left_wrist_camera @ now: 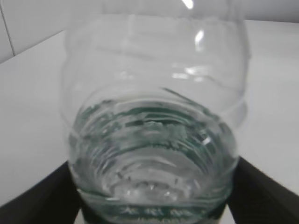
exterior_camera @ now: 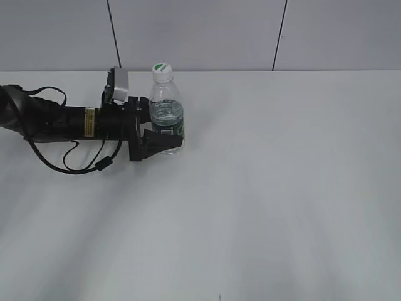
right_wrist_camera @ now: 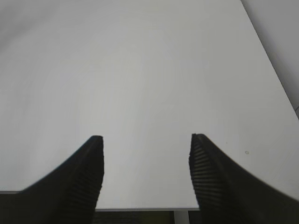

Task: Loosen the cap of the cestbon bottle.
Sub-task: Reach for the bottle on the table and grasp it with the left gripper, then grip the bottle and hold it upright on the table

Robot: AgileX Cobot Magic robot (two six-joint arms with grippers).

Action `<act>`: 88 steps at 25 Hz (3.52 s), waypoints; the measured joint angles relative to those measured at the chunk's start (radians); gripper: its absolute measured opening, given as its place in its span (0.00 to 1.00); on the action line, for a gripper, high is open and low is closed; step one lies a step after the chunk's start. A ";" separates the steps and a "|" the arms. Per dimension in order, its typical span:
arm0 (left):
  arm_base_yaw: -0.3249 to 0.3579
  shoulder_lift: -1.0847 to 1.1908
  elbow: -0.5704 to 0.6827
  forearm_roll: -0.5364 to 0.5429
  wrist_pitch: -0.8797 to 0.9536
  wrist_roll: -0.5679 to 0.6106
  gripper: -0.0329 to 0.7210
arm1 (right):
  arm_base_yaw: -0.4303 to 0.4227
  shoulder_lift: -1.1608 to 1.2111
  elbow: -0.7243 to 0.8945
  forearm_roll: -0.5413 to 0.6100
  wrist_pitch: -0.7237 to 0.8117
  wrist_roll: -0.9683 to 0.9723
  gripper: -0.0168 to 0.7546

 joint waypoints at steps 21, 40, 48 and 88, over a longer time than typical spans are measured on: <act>-0.043 0.041 -0.001 -0.077 0.000 -0.004 0.80 | 0.000 0.000 0.000 0.000 0.000 0.000 0.60; -0.045 0.038 -0.002 -0.066 0.000 -0.010 0.59 | 0.000 0.000 0.000 0.000 0.000 0.000 0.60; -0.115 -0.016 -0.002 -0.019 0.027 -0.033 0.59 | 0.000 0.000 0.000 0.000 0.000 0.000 0.60; -0.183 -0.023 -0.002 -0.127 0.028 -0.039 0.59 | 0.000 0.000 -0.004 0.030 -0.006 0.025 0.60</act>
